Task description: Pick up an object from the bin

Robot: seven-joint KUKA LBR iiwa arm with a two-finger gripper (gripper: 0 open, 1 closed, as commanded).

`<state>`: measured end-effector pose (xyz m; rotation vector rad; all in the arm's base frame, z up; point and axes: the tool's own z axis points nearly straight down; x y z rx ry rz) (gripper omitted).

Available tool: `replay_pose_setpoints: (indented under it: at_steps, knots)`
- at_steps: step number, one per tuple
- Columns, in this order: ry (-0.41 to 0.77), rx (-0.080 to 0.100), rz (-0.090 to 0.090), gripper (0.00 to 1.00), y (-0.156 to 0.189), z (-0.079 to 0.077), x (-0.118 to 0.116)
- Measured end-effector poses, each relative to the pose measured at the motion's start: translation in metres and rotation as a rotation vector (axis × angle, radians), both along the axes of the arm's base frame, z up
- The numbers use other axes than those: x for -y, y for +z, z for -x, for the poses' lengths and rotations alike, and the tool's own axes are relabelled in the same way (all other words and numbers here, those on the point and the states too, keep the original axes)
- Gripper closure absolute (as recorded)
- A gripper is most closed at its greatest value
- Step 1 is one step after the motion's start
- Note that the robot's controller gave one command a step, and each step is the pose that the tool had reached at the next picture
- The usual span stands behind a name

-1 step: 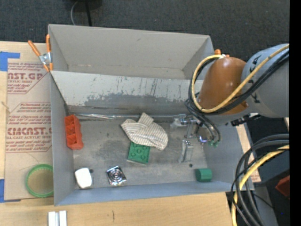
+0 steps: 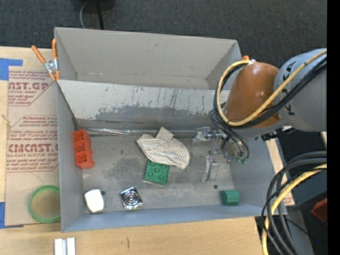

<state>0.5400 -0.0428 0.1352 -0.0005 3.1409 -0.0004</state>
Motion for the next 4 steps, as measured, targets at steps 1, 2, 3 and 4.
replay_pose_setpoints:
  at_steps: [1,2,3,4]
  knots:
    - [-0.063,0.001,0.0,0.0,-0.028,-0.012,-0.041]
    - [-0.041,0.004,0.0,1.0,-0.058,-0.019,-0.057]
    - [-0.041,0.004,0.0,1.0,-0.058,-0.019,-0.057]
    - [-0.035,0.01,-0.001,1.0,0.095,-0.016,-0.067]
